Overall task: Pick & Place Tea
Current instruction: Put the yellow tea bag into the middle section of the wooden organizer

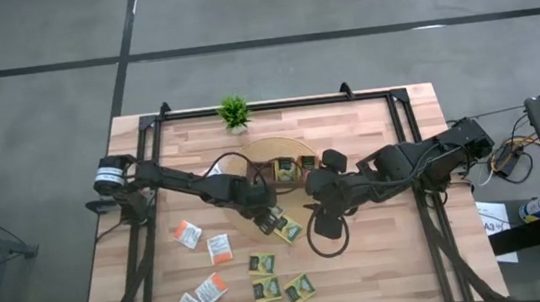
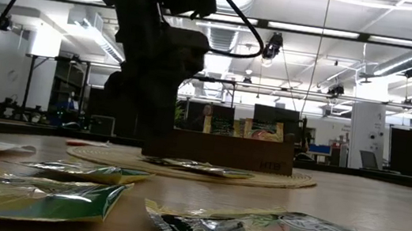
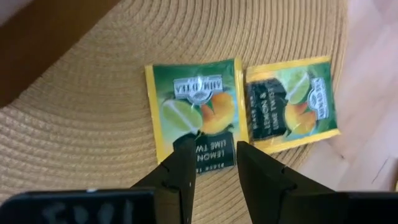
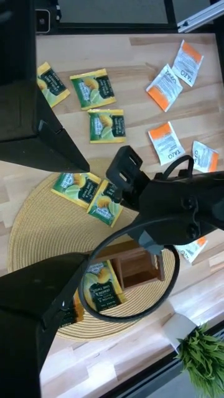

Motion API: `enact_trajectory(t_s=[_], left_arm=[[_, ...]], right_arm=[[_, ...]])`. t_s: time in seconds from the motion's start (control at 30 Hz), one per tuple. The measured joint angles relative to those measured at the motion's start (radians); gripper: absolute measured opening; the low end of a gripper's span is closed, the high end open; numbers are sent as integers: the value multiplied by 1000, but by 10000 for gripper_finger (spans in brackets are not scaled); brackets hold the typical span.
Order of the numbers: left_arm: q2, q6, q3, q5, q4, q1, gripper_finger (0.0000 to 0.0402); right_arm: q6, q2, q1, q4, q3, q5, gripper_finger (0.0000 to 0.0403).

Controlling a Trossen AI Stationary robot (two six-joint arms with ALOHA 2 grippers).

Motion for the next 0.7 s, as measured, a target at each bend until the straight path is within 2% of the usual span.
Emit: enact_trajectory(t_s=[0.3, 0.57, 0.7], left_arm=[[0, -20, -1, 41, -2, 3, 123], [0, -8, -1, 117, -5, 3, 201], [0, 6, 38, 122, -62, 6, 229]], right_arm=[[2, 0, -1, 0, 0, 0, 219], [0, 0, -2, 0, 0, 8, 219], [-1, 0, -2, 0, 0, 8, 219]])
